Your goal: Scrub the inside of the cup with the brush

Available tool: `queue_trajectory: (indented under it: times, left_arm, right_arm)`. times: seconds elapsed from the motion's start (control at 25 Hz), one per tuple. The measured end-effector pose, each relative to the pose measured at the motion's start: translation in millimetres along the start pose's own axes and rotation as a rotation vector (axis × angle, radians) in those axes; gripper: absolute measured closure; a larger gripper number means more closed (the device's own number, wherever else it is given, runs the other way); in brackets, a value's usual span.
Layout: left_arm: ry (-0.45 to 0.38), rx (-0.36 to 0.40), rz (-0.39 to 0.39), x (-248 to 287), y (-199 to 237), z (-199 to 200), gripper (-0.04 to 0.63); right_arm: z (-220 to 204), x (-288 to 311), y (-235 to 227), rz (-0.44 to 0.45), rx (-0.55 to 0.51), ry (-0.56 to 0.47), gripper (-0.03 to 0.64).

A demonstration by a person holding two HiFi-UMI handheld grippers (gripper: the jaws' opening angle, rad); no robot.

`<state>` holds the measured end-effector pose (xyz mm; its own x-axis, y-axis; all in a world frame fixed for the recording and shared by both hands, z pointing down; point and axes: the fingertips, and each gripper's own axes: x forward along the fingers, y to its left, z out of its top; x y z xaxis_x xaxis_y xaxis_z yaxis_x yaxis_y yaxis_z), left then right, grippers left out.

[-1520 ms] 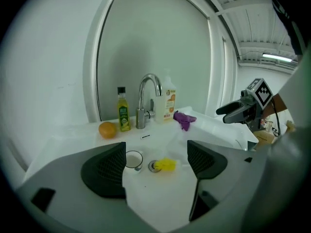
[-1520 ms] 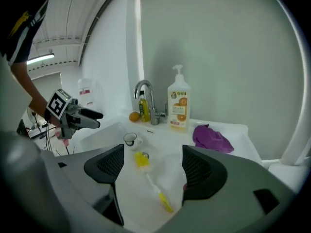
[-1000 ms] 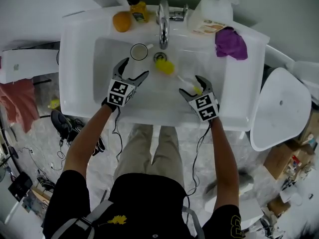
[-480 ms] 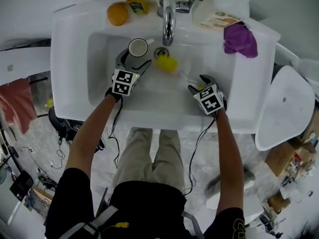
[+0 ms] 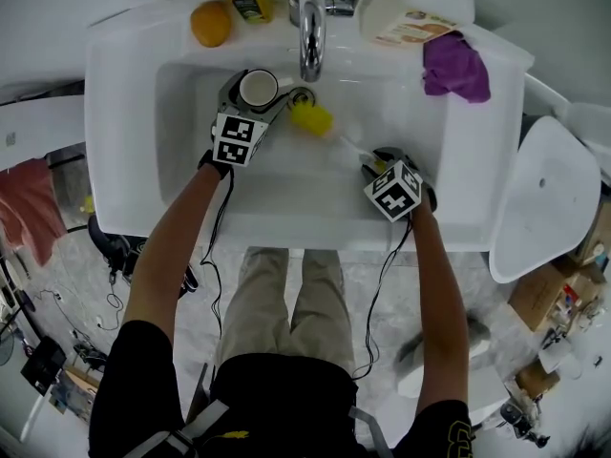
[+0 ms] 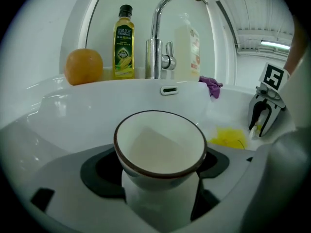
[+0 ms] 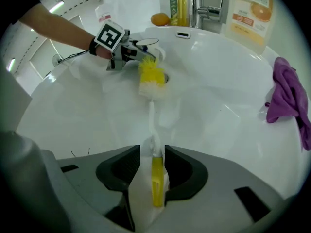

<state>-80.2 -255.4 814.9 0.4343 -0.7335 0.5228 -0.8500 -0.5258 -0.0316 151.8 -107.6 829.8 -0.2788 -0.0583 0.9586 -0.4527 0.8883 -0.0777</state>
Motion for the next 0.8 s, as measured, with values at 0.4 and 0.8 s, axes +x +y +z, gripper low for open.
queue_trajectory:
  times: [0.4,0.8]
  left_arm:
    - [0.058,0.052,-0.117,-23.1,-23.7,11.4,0.176]
    - [0.228,0.235,-0.254,-97.2,-69.5,14.8,0.176]
  right_arm:
    - [-16.9,-3.1,-9.1,-0.095,-0.037,0.142,0.512]
    - [-1.4,-97.9,-17.9,-0.185,0.013,0.045,0.532]
